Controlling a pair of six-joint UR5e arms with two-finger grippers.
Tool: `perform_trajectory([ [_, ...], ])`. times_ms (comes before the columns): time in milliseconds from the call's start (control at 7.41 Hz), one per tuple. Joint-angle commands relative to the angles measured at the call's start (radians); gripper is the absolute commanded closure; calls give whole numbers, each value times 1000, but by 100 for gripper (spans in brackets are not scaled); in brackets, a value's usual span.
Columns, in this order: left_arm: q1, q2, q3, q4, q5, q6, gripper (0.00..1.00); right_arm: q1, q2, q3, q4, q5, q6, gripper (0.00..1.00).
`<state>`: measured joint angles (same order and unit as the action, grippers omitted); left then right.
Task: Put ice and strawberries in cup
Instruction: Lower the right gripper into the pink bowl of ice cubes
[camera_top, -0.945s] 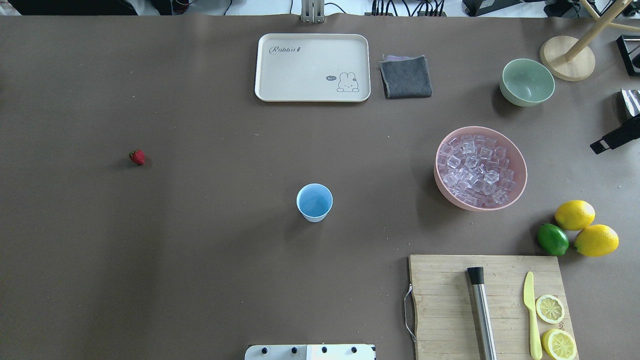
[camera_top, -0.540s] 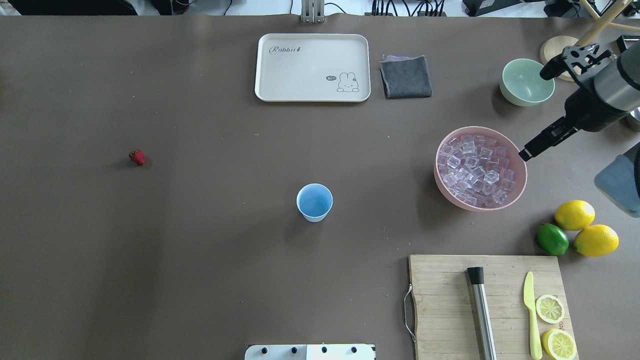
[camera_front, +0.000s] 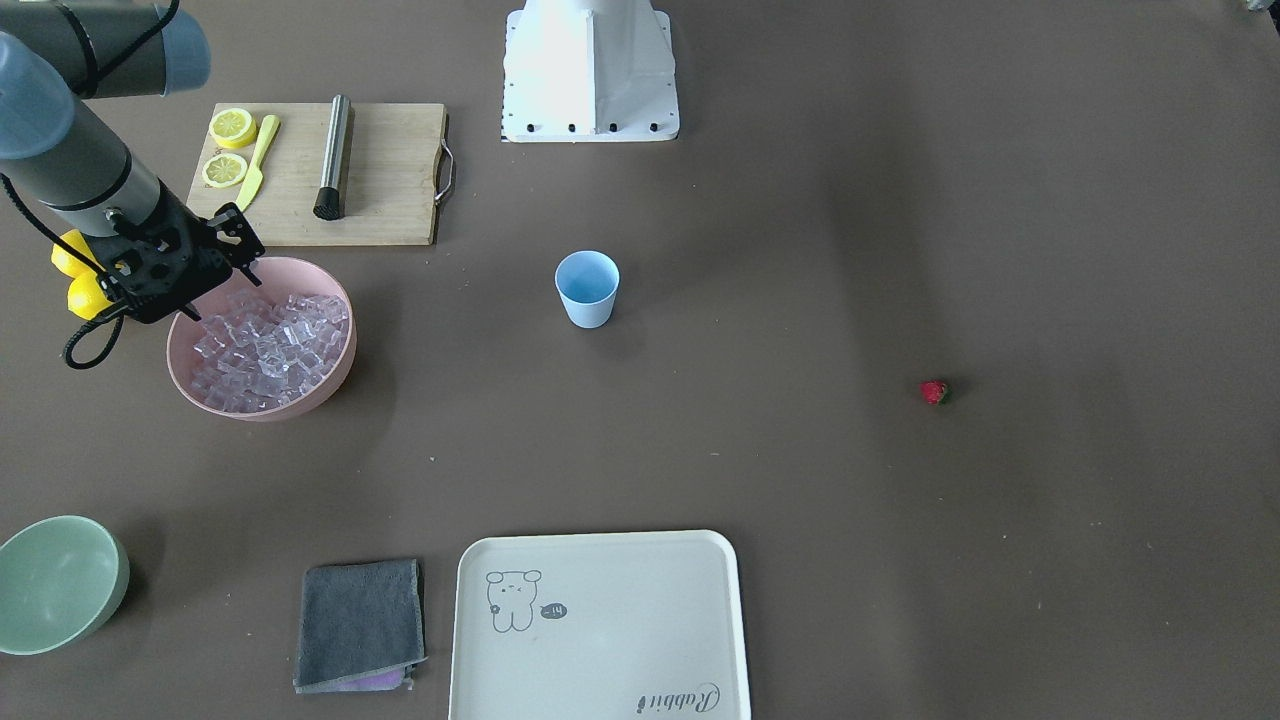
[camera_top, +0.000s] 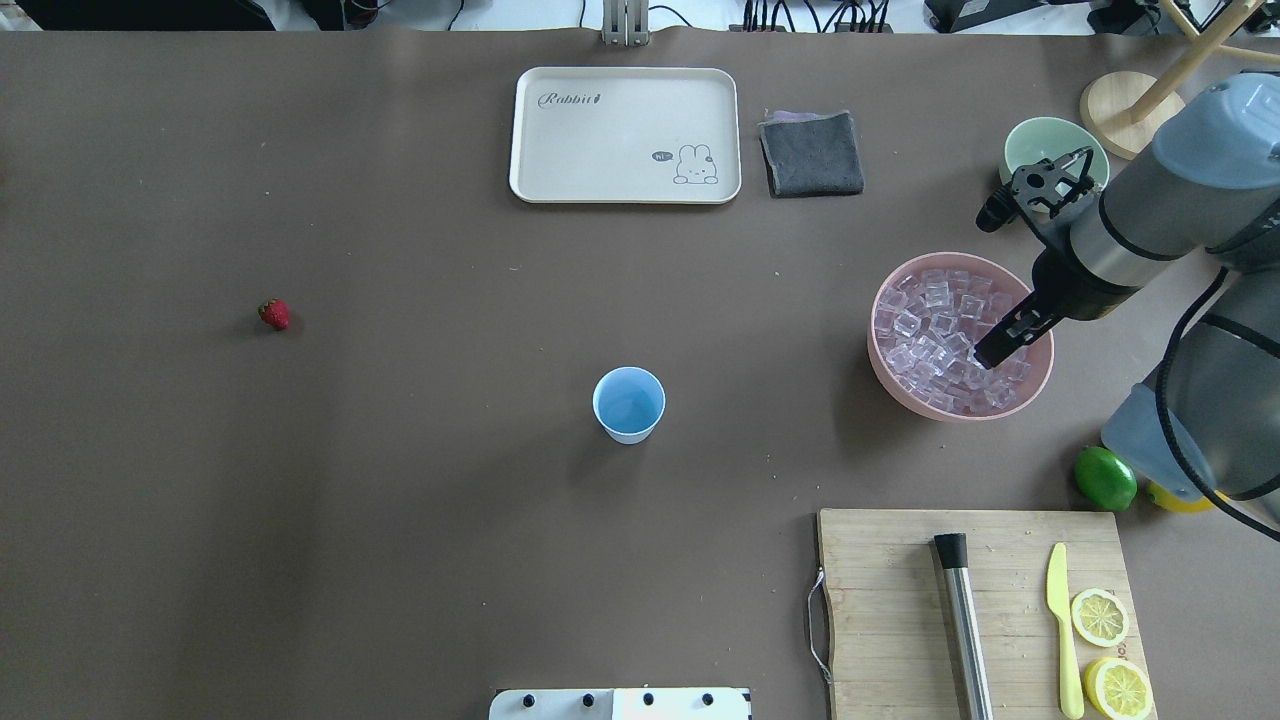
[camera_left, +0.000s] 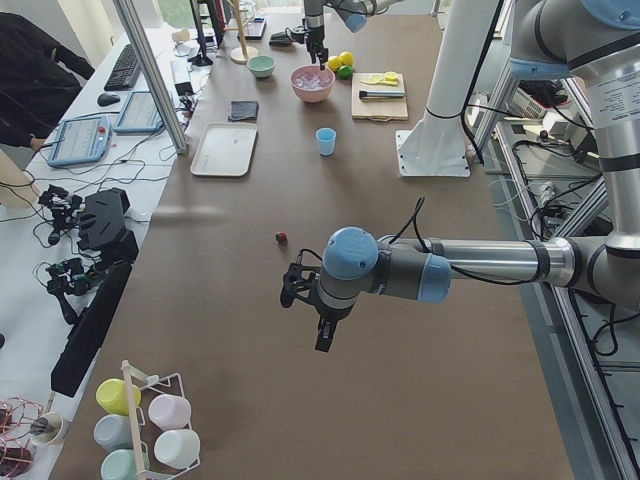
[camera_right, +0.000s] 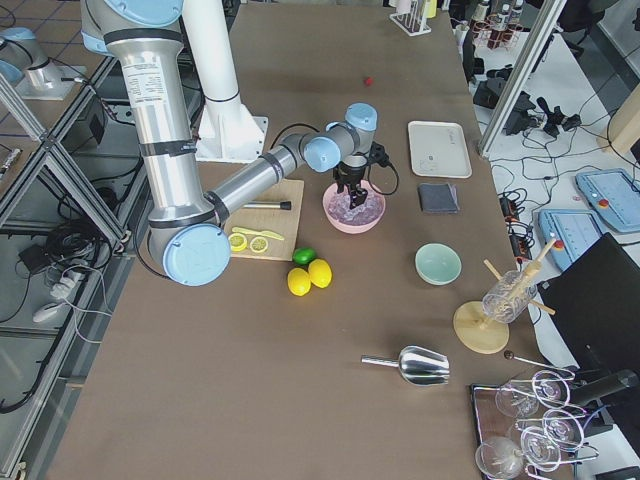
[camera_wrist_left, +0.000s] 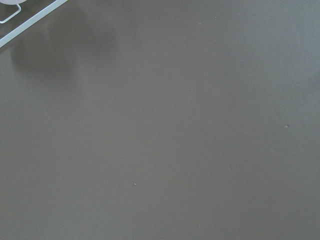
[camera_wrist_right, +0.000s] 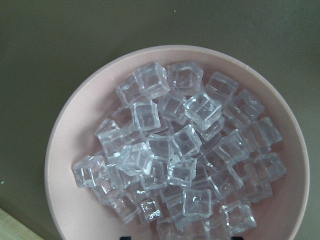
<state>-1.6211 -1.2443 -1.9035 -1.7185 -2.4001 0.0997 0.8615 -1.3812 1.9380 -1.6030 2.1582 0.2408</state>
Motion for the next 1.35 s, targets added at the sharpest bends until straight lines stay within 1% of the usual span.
perform_trajectory([
  [0, 0, 0, 0, 0, -1, 0, 2, -58, 5, -7, 0, -64, 29, 38],
  [540, 0, 0, -3, 0, -14, -2, 2, -76, -2, -42, 0, -75, 28, 37],
  [1215, 0, 0, -8, 0, -14, -2, 2, -79, -15, -51, -2, -80, 29, 38],
])
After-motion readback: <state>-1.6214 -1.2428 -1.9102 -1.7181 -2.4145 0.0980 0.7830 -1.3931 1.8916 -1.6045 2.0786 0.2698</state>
